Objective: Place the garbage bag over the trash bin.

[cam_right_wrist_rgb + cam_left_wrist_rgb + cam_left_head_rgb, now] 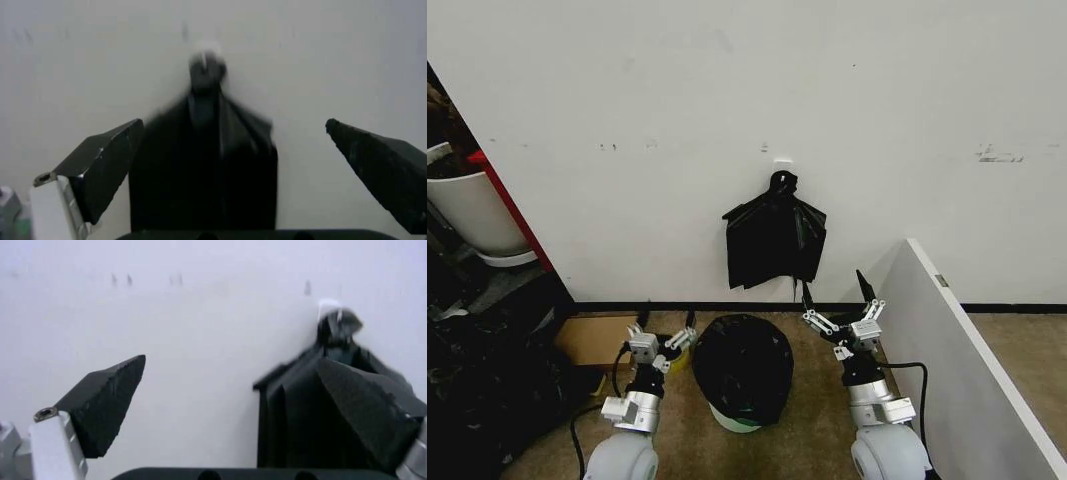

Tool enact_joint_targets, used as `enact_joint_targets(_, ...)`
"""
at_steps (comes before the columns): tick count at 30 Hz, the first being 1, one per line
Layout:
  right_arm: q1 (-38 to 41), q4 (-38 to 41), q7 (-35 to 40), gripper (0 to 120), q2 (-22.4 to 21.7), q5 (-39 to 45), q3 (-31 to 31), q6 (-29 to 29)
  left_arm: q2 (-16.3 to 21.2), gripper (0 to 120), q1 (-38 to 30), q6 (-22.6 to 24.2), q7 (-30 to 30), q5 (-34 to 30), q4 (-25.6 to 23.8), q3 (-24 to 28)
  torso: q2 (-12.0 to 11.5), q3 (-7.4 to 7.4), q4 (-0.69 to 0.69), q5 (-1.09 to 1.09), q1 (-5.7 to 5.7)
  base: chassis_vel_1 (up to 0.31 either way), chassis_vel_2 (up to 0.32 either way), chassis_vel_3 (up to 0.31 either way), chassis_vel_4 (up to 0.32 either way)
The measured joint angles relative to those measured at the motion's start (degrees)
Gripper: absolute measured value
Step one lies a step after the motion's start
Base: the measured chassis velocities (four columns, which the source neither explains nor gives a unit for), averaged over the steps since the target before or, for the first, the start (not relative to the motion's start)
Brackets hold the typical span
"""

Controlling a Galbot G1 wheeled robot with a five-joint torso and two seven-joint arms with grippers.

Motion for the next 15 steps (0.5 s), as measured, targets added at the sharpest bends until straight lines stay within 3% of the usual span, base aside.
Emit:
enact_joint_targets(5,-1.63,1.21,2.64,100,1.82,-2.54,-0.61,-5.64,-0.18,100,3.19,-1.31,-1.1,-1.78,-2.85,-0.2,0.0,0.0,0.01,0.0,0.0,0.0,0.0,0.0,0.0)
enact_joint_targets(8,-2.55,3.13,5.46,100,2.39,-3.82,-0.47,-11.32,0.22,100,5.09,0.48,-1.39,-6.2,-5.44,-0.25,0.0,-0.01,0.01,0.0,0.0,0.0,0.0,0.0,0.0)
enact_joint_targets(11,-2.55,3.43,5.83,100,2.67,-3.85,0.81,-11.88,0.65,100,4.89,1.98,-2.04,-8.24,-5.77,-0.09,0.0,0.0,0.02,0.0,0.0,0.0,0.0,0.0,0.0)
enact_joint_targets(15,-1.46,0.83,-1.15,100,4.5,-5.47,7.23,-4.5,2.11,100,4.25,4.15,-2.66,-12.07,-6.11,0.36,0.0,0.0,0.0,-0.01,0.0,0.0,0.0,0.0,0.0)
